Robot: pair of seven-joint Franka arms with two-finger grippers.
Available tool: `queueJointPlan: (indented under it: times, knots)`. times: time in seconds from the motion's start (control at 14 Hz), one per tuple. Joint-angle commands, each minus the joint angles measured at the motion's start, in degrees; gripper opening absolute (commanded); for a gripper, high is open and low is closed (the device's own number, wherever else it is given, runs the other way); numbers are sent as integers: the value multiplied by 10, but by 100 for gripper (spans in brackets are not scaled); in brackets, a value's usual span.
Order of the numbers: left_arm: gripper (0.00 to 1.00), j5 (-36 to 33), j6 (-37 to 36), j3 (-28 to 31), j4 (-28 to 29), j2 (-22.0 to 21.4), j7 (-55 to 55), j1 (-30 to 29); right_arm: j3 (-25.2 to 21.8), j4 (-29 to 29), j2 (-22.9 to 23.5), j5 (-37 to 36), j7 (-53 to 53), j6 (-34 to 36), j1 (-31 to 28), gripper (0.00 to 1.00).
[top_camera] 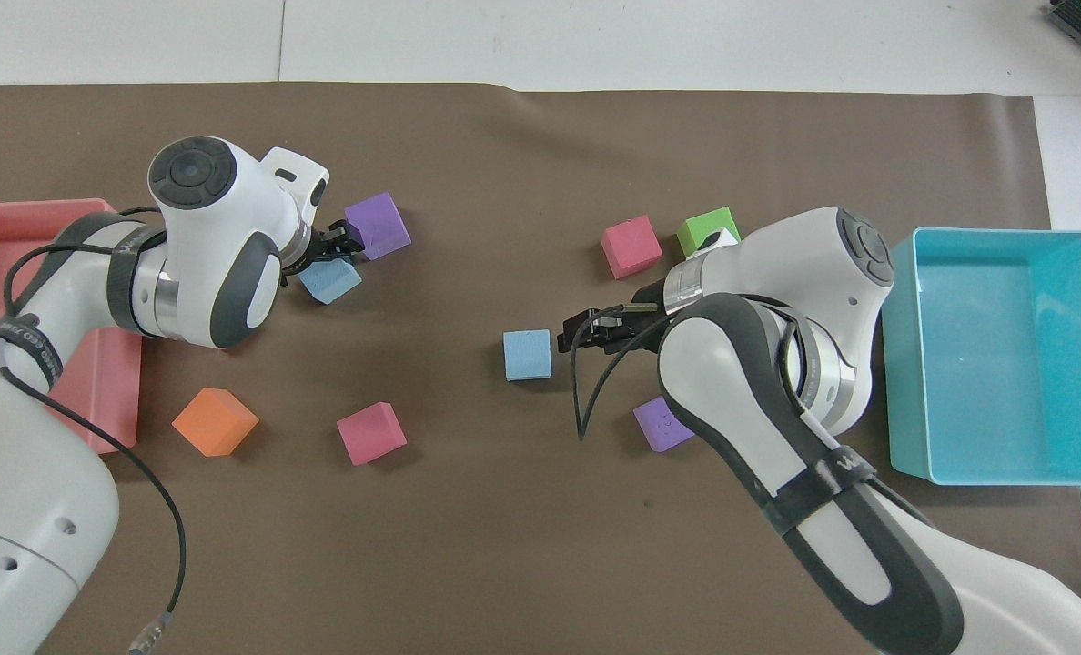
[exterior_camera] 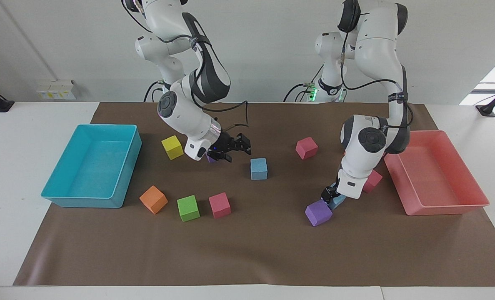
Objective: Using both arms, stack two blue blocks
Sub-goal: 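Carry the held light blue cube over the cube at the center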
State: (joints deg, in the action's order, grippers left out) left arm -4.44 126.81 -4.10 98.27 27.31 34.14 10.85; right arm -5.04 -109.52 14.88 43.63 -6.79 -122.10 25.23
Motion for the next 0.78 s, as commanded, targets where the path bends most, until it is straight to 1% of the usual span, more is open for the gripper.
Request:
queueJointPlan:
  times: [0.0,0.07,0.21,0.28,0.36,0.5,0.64,0.71]
  knots:
    - [100,-16,18,6,17,-7,20,7,6,-45,-8,57,-29,-34,-5,0]
    - [77,-16,18,5,25,-9,21,7,6,-52,-8,76,-26,-46,-6,0]
    - [24,-17,13,6,25,-10,17,8,6,-59,4,122,-27,-63,-9,0]
    - [3,-18,12,6,22,-10,15,7,6,-60,10,132,-28,-68,-11,0]
    - [0,-18,13,6,23,-9,17,7,6,-61,16,137,-30,-75,-12,0]
    - [0,-18,5,6,22,-10,15,8,6,-64,30,159,-52,-97,-12,0]
    - [0,-18,5,7,22,-21,11,5,6,-69,38,214,-117,-121,-12,0]
    - [0,-18,4,7,22,-31,6,1,6,-77,37,234,-129,-128,-13,0]
